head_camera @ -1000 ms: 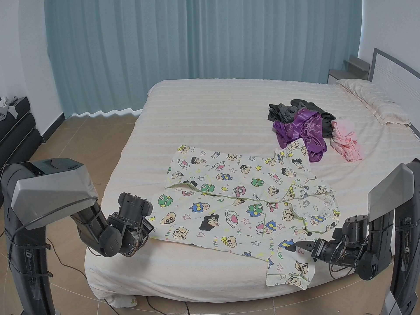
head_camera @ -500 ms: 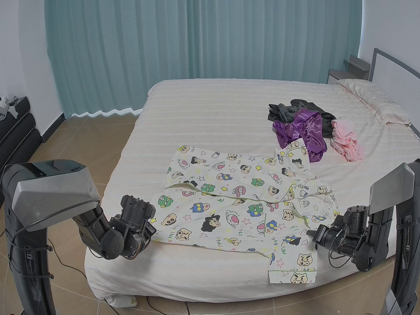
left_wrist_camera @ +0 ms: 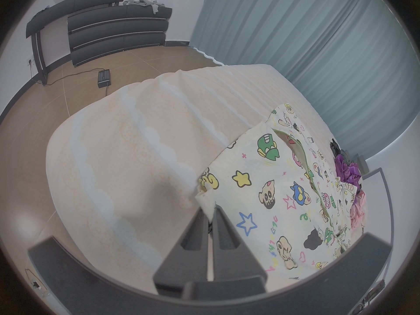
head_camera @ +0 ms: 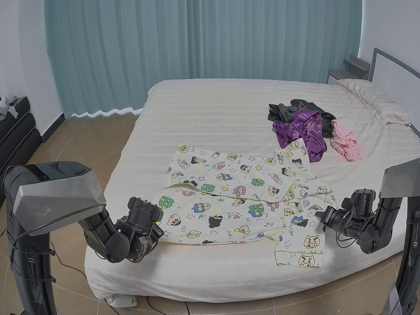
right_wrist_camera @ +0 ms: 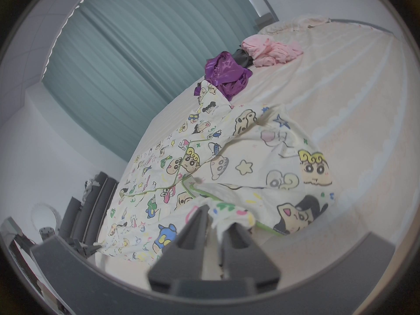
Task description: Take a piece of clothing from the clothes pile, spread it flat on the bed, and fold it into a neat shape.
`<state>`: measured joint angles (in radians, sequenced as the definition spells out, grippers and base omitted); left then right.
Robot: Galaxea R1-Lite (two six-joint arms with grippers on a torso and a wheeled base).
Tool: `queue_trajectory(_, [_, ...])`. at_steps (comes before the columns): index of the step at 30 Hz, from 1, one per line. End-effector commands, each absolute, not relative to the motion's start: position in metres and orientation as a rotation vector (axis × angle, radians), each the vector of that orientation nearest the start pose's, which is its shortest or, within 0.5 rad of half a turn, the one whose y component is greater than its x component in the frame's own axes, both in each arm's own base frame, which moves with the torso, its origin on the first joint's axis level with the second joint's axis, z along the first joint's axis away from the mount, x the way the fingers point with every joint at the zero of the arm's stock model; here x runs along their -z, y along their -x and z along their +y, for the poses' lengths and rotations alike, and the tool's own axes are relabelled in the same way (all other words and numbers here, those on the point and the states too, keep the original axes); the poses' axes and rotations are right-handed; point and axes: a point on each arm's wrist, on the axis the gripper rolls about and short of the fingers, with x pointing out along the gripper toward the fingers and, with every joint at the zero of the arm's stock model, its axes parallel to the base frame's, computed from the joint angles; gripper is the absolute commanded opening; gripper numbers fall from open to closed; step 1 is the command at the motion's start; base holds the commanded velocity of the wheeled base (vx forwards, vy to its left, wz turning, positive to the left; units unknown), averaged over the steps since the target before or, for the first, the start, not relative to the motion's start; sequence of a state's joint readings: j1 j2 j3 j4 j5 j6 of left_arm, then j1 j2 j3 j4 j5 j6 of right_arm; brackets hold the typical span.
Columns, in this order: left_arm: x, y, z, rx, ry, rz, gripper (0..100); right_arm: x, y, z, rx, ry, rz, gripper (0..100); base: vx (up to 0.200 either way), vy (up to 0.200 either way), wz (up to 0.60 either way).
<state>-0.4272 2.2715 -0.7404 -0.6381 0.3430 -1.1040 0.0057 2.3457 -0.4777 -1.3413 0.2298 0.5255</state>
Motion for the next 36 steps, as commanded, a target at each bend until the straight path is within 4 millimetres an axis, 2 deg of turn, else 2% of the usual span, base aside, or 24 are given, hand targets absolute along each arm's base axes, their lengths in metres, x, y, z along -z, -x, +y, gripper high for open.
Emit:
queue_trajectory(1, [0.023,-0.313,-0.135,-0.367,0.708,0.757,0,0.021,-0.321,0.001,-0.086,-0.559,0.557,100,0.0,0.0,0.0])
queue_trajectory(3, [0.023,-0.313,-0.135,-0.365,0.709,0.756,0,0.02,-0.318,0.0,-0.083,-0.55,0.561,100,0.0,0.0,0.0])
queue_trajectory(4, [0.023,-0.313,-0.135,-0.364,0.71,0.755,0,0.02,-0.306,-0.006,-0.077,-0.526,0.587,100,0.0,0.0,0.0])
queue_trajectory(9, [0.023,-0.313,-0.135,-0.363,0.71,0.756,0,0.024,-0.279,-0.018,-0.093,-0.501,0.659,100,0.0,0.0,0.0])
queue_trajectory(10, [0.023,-0.313,-0.135,-0.363,0.71,0.756,0,0.024,-0.279,-0.018,-0.093,-0.501,0.659,100,0.0,0.0,0.0])
queue_trajectory(14, [0.023,-0.313,-0.135,-0.364,0.711,0.758,0,0.027,-0.249,-0.018,-0.088,-0.473,0.707,100,0.0,0.0,0.0])
queue_trajectory(20, [0.022,-0.313,-0.135,-0.36,0.712,0.757,0,0.025,-0.244,-0.028,-0.057,-0.472,0.65,100,0.0,0.0,0.0])
queue_trajectory(24, [0.022,-0.313,-0.135,-0.361,0.712,0.756,0,0.029,-0.213,-0.014,-0.123,-0.484,0.786,100,0.0,0.0,0.0])
queue_trajectory(29, [0.022,-0.313,-0.135,-0.363,0.714,0.754,0,0.035,-0.21,-0.002,-0.169,-0.487,0.854,100,0.0,0.0,0.0])
queue_trajectory(34, [0.021,-0.314,-0.134,-0.355,0.724,0.74,0,0.037,-0.208,0.02,-0.249,-0.467,0.904,100,0.0,0.0,0.0])
queue_trajectory(36, [0.021,-0.314,-0.135,-0.348,0.728,0.732,0,0.043,-0.206,0.032,-0.28,-0.461,0.944,100,0.0,0.0,0.0])
